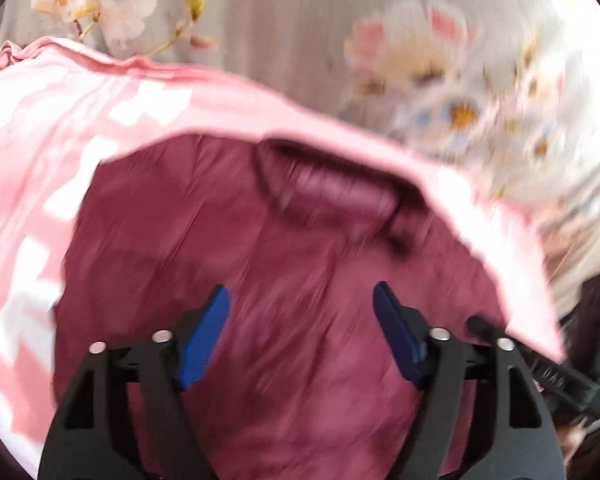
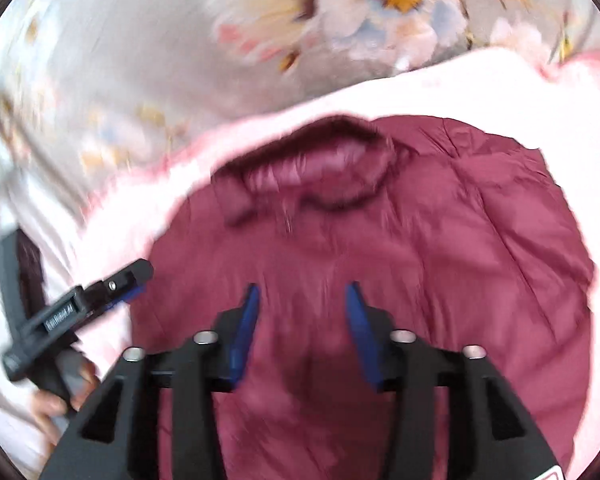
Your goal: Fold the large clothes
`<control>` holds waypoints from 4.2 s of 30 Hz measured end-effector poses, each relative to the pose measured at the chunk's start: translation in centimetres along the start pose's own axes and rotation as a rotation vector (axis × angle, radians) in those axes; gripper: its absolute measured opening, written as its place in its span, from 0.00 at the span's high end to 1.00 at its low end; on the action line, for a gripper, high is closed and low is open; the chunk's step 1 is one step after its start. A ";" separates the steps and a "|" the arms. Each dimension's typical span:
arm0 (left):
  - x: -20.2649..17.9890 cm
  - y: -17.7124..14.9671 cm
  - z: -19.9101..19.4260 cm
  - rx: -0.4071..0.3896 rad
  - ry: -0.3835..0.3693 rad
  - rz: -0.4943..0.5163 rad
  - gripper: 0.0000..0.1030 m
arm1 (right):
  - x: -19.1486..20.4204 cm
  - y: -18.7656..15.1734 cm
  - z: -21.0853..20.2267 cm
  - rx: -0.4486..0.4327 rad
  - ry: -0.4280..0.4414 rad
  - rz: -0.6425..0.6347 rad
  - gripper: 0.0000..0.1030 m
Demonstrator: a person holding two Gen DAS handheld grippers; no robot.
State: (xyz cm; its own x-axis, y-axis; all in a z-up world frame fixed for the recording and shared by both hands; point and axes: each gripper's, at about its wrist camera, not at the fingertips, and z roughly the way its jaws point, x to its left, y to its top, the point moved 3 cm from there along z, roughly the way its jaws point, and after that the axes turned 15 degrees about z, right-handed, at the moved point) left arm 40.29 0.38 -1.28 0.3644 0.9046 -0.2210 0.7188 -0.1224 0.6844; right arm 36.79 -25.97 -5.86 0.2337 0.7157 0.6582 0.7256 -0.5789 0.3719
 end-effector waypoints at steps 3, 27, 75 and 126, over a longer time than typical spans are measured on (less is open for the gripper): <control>0.2 3.7 3.1 0.015 0.005 -0.063 0.27 | -0.9 2.4 2.3 0.026 0.014 0.098 0.53; 1.7 1.8 9.5 0.184 0.019 -0.055 0.94 | 0.0 2.5 6.1 -0.029 -0.165 -0.172 0.91; 3.6 10.7 14.4 0.142 0.147 -0.057 0.55 | 5.0 10.4 9.8 -0.098 -0.169 -0.257 0.86; 2.3 6.8 19.5 0.162 0.288 0.148 0.56 | -0.2 10.4 14.8 -0.009 -0.285 -0.157 1.00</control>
State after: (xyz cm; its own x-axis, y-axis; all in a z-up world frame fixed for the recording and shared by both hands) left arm 57.52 -6.31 -10.71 0.3066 0.9472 0.0933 0.7636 -0.3033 0.5700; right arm 53.86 -26.32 -11.84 0.2918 0.8763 0.3833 0.7617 -0.4552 0.4610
